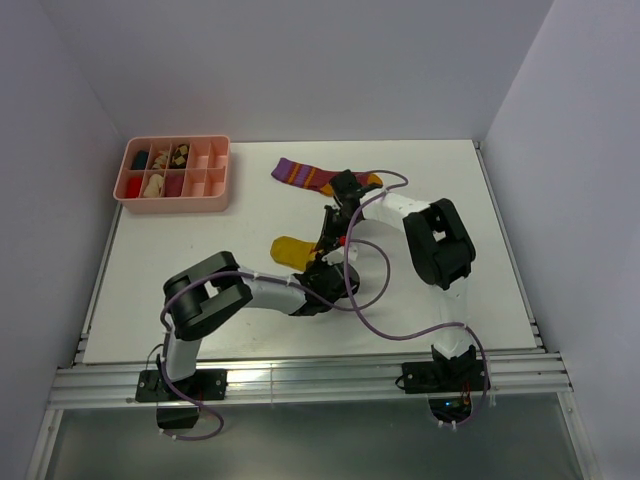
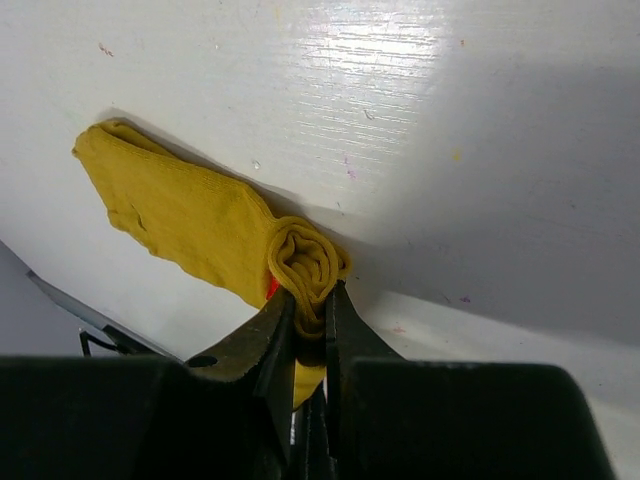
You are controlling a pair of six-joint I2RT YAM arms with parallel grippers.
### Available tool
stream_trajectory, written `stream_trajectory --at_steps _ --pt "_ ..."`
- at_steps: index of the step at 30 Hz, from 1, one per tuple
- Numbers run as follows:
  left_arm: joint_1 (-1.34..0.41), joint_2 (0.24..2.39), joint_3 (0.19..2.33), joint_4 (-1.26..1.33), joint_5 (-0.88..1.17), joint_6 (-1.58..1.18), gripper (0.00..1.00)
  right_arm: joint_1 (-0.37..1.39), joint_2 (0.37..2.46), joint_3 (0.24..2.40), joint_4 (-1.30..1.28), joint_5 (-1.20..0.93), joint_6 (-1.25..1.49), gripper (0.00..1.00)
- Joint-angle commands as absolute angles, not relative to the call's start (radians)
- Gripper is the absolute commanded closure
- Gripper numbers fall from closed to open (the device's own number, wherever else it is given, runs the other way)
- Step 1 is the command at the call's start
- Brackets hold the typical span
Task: Roll the socks
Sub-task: Roll the sock at the center of the board.
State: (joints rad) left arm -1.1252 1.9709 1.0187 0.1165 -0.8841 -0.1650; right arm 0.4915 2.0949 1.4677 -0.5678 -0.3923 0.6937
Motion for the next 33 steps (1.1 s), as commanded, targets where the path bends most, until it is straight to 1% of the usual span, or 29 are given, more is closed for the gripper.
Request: stream_trajectory --at_steps 1,2,3,5,6,7,8,11,12,13,15,16,22,24,25,27,28,29,33 --pt "-1.102 1.905 1.017 0.015 -0.723 -0.284 0.99 0.479 2.089 1.434 -0.511 -0.405 0.701 0.97" --pt "-1.076 1.885 1.0 0.005 -0.689 -0.325 0.99 0.474 2.062 1.424 -0.464 -0.41 0.71 0.94" --pt "-1.062 1.85 0.994 -0.027 -0.639 -0.348 0.99 0.469 2.048 1.402 -0.44 -0.413 0.718 0.86" --pt "-1.019 1.818 0.971 -0.047 -0.591 -0.405 0.99 0.457 2.002 1.381 -0.378 -0.408 0.745 0.75" --pt "-1.006 1.787 0.963 -0.054 -0.536 -0.423 0.99 0.453 1.988 1.361 -0.355 -0.403 0.756 0.65" --pt "-0.982 1.775 0.954 -0.063 -0.507 -0.443 0.99 0.448 1.974 1.35 -0.332 -0.397 0.776 0.6" --pt "-0.965 1.749 0.934 -0.061 -0.474 -0.472 0.99 0.439 1.947 1.329 -0.29 -0.393 0.788 0.51" --pt "-0.896 1.715 0.882 -0.049 -0.346 -0.54 0.99 0.42 1.884 1.293 -0.212 -0.364 0.825 0.41" --pt "-0.878 1.688 0.865 -0.041 -0.312 -0.555 0.99 0.416 1.867 1.276 -0.201 -0.347 0.827 0.36" --pt "-0.838 1.677 0.847 -0.017 -0.239 -0.572 0.99 0.414 1.838 1.266 -0.189 -0.319 0.827 0.35" --pt "-0.795 1.649 0.799 -0.009 -0.161 -0.615 0.99 0.413 1.807 1.232 -0.147 -0.298 0.824 0.32" --pt "-0.754 1.641 0.775 0.029 -0.081 -0.647 0.99 0.413 1.786 1.221 -0.124 -0.29 0.815 0.32" --pt "-0.614 1.594 0.697 0.084 0.106 -0.742 0.99 0.422 1.708 1.112 -0.028 -0.296 0.7 0.32" --pt "-0.585 1.583 0.673 0.087 0.144 -0.771 0.99 0.431 1.691 1.088 -0.017 -0.287 0.622 0.34" --pt "-0.534 1.58 0.646 0.097 0.197 -0.802 0.99 0.461 1.672 1.077 -0.02 -0.263 0.542 0.35" --pt "-0.505 1.582 0.631 0.101 0.216 -0.817 1.0 0.486 1.672 1.078 -0.023 -0.267 0.485 0.36" --pt "-0.488 1.588 0.623 0.107 0.233 -0.825 0.99 0.498 1.675 1.089 -0.026 -0.276 0.459 0.39" --pt "-0.46 1.592 0.615 0.116 0.265 -0.833 0.99 0.511 1.692 1.098 -0.029 -0.305 0.424 0.41" --pt "-0.416 1.605 0.566 0.164 0.319 -0.861 0.99 0.552 1.752 1.146 -0.044 -0.331 0.411 0.43"
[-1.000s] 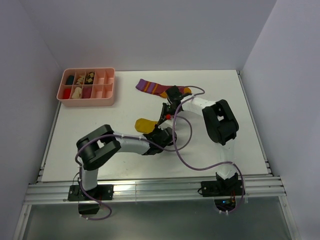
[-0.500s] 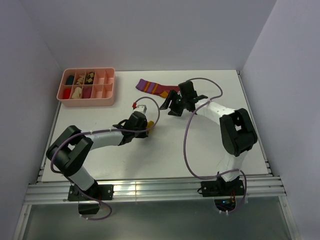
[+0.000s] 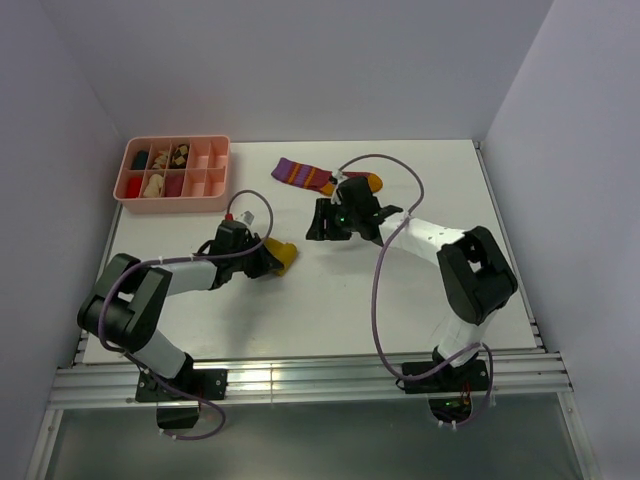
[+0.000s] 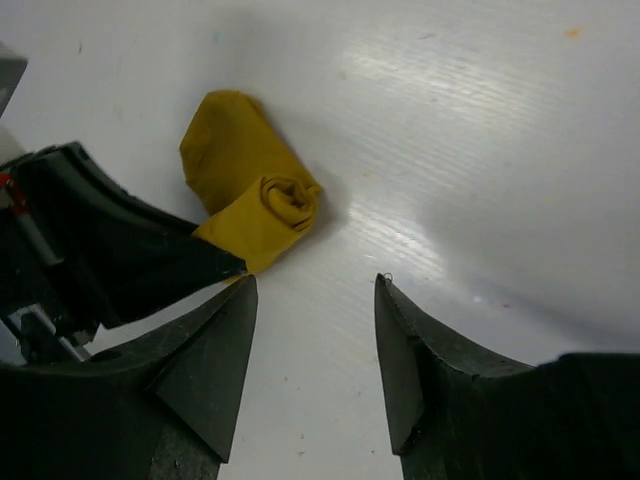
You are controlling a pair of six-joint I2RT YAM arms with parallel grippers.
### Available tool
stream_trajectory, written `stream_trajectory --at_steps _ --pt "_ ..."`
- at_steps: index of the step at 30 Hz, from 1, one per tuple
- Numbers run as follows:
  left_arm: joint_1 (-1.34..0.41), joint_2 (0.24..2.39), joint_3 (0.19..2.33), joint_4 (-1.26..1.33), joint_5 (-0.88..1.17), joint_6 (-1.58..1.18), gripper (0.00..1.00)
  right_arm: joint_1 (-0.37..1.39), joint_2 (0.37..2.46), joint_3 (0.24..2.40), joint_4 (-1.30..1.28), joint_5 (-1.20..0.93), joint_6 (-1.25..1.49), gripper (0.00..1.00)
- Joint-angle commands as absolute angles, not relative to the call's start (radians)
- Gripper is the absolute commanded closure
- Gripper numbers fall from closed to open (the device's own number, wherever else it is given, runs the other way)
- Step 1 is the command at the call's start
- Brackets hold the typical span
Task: Roll the socks
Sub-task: Roll the sock at the center of the board.
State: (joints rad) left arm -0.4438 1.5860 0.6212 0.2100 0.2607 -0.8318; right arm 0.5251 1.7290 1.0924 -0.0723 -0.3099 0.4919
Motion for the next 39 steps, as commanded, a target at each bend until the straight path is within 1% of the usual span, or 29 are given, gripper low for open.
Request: stream_trajectory --at_steps 1,6,10,13,15,23,27,31,35,37,38,39 --pt "-0.411 1.606 0.563 0.169 0.328 -0.861 0.99 0.561 1.764 1.167 -0.049 -0.334 0.423 0.43" --pt "-0.405 1.614 0.564 0.163 0.341 -0.854 0.99 0.58 1.836 1.195 -0.034 -0.348 0.603 0.42" --pt "-0.4 1.623 0.563 0.161 0.342 -0.854 0.99 0.598 1.877 1.201 -0.057 -0.298 0.811 0.39" --pt "-0.397 1.632 0.571 0.153 0.345 -0.848 0.99 0.604 1.911 1.203 -0.075 -0.29 0.906 0.37" --pt "-0.397 1.644 0.571 0.158 0.353 -0.851 0.99 0.621 1.93 1.215 -0.093 -0.273 0.931 0.35" --pt "-0.397 1.657 0.572 0.187 0.365 -0.874 0.99 0.653 1.997 1.311 -0.182 -0.222 0.991 0.35" --pt "-0.397 1.68 0.584 0.201 0.373 -0.89 0.99 0.669 2.023 1.331 -0.215 -0.216 1.009 0.37" --pt "-0.397 1.69 0.588 0.213 0.368 -0.917 0.99 0.681 2.028 1.302 -0.206 -0.216 1.041 0.39" --pt "-0.397 1.695 0.587 0.225 0.365 -0.949 0.99 0.675 1.967 1.195 -0.069 -0.244 1.072 0.39" --pt "-0.397 1.703 0.586 0.239 0.379 -0.962 0.99 0.667 1.927 1.099 0.071 -0.267 1.097 0.39" --pt "-0.397 1.706 0.589 0.242 0.383 -0.972 0.99 0.658 1.916 1.033 0.191 -0.279 1.101 0.4" --pt "-0.397 1.713 0.592 0.241 0.388 -0.974 0.99 0.654 1.907 1.01 0.225 -0.278 1.104 0.4"
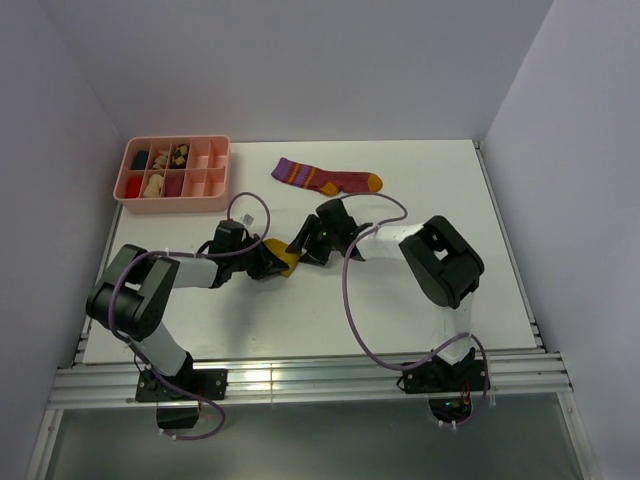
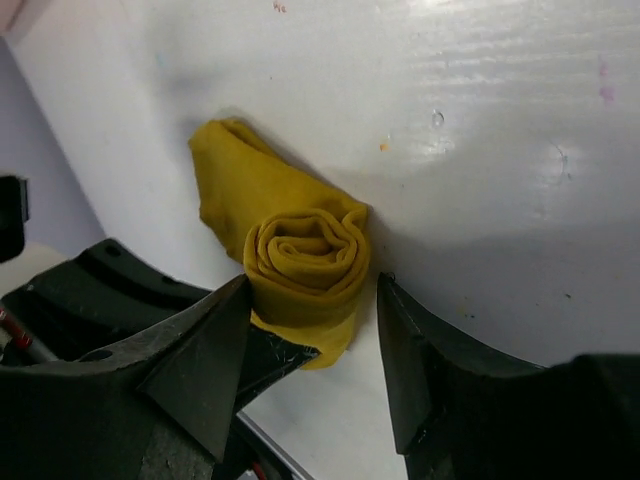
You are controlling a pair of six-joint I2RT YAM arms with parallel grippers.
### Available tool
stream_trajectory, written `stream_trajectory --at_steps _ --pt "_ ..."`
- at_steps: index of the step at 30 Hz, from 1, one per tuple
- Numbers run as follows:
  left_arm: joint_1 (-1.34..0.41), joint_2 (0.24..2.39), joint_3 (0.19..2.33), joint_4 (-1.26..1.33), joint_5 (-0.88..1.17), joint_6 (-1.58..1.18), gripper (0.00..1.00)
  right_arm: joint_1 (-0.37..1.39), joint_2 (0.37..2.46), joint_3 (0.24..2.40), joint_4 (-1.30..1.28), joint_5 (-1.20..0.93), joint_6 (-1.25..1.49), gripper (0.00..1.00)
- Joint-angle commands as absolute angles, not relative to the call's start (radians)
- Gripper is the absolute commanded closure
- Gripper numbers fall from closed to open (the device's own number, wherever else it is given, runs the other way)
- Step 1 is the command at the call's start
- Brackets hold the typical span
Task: Roll the socks
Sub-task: Roll the sock at the center of the board.
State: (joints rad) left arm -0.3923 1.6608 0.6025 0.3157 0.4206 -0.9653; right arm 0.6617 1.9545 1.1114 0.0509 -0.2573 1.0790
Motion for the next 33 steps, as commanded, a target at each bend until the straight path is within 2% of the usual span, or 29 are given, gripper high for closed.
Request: stream_trajectory --at_steps 1,10,14,20,28,31,33 --pt "-0.397 1.716 0.594 0.241 0.39 -0.973 0.99 0.649 1.899 0.993 0.253 -0.276 1.098 0.4" --pt "-0.396 1.738 0.591 0.253 0.422 -1.019 0.99 0.621 1.914 0.841 0.523 -0.311 1.104 0.41" --pt "-0.396 1.75 0.584 0.256 0.434 -1.034 0.99 0.604 1.933 0.781 0.638 -0.328 1.129 0.45" --pt "-0.39 1.753 0.584 0.27 0.451 -1.048 0.99 0.589 1.963 0.762 0.686 -0.334 1.14 0.49" --pt "-0.39 1.773 0.589 0.273 0.471 -1.052 0.99 0.589 2.025 0.796 0.715 -0.364 1.131 0.49" --pt "-0.39 1.778 0.589 0.282 0.477 -1.055 0.99 0.586 2.045 0.811 0.713 -0.379 1.129 0.52" --pt "-0.39 1.779 0.591 0.284 0.48 -1.054 0.99 0.586 2.062 0.819 0.735 -0.399 1.129 0.58"
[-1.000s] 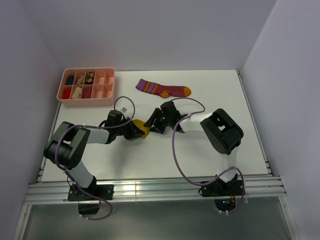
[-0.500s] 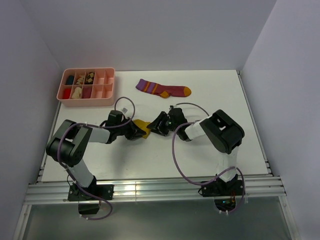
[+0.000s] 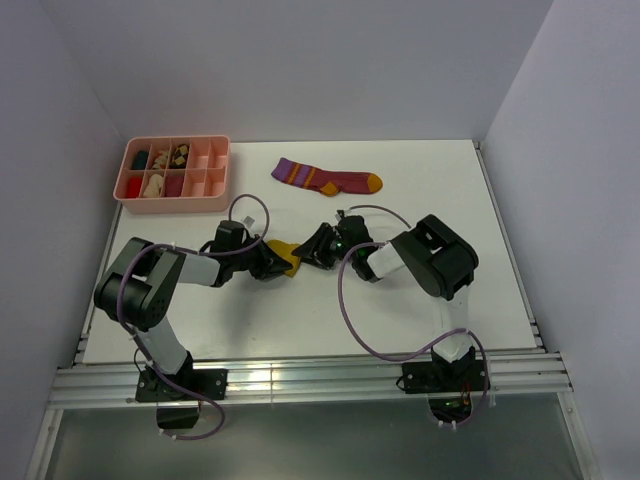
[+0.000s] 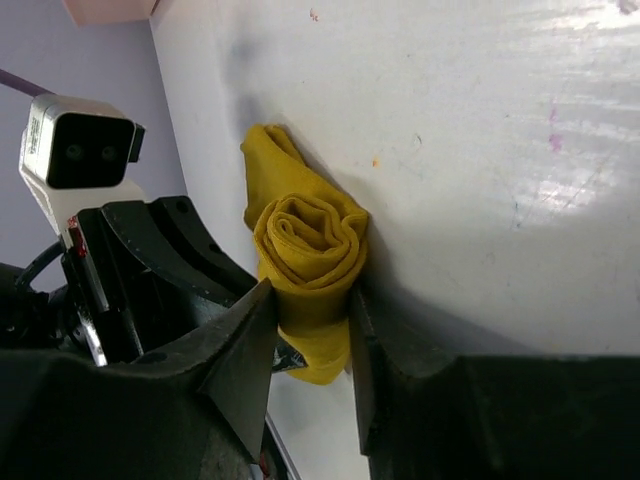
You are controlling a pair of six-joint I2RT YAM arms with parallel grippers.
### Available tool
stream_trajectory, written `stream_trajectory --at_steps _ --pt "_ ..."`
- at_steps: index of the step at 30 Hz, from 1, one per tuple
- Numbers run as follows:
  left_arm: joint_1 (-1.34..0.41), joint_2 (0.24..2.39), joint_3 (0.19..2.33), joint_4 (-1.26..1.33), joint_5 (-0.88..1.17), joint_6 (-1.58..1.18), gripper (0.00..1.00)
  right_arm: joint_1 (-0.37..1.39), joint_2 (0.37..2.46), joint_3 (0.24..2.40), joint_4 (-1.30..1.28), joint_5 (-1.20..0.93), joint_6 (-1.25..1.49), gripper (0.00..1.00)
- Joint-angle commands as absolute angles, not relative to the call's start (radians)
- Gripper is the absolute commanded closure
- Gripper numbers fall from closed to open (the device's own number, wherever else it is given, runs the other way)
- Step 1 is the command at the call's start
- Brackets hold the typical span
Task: Roll the socks
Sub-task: Roll the sock at the center of the board.
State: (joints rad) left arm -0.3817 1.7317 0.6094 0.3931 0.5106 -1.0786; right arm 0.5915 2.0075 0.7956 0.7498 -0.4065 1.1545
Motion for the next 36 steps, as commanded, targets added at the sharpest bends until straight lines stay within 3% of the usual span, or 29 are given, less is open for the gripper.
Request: stream_trajectory --at_steps 1,3,4,6,9,10,13,19,27,31,36 --pt "-0.39 1.779 0.592 0.285 0.483 -1.052 0.99 0.587 2.066 0.822 0.738 -0.406 1.127 0.61" --pt "-0.39 1.778 0.595 0.282 0.482 -1.048 0.99 0.588 2.065 0.834 0.729 -0.42 1.106 0.78" --pt "-0.39 1.778 0.6 0.279 0.48 -1.04 1.0 0.588 2.059 0.845 0.718 -0.422 1.094 0.93" --pt "-0.39 1.772 0.61 0.252 0.471 -1.025 0.99 0.583 2.033 0.86 0.649 -0.419 1.034 1.0" --pt "-0.39 1.752 0.63 0.213 0.436 -0.986 0.9 0.577 1.993 0.914 0.484 -0.4 0.931 1.0" --pt "-0.391 1.743 0.64 0.183 0.424 -0.964 0.77 0.574 1.984 0.964 0.416 -0.367 0.902 1.0" --pt "-0.397 1.686 0.658 0.112 0.345 -0.904 0.62 0.574 1.962 1.085 0.134 -0.275 0.795 1.0" --pt "-0.439 1.514 0.687 0.003 0.063 -0.793 0.45 0.574 1.986 1.34 -0.328 -0.108 0.643 1.0" --pt "-0.543 1.31 0.678 -0.032 -0.187 -0.687 0.39 0.581 2.139 1.669 -0.811 0.109 0.514 1.0" --pt "-0.658 1.354 0.709 0.032 -0.258 -0.666 0.39 0.595 2.229 1.831 -0.992 0.158 0.508 1.0" --pt "-0.787 1.46 0.793 0.083 -0.36 -0.637 0.39 0.595 2.29 1.864 -1.04 0.103 0.545 1.0"
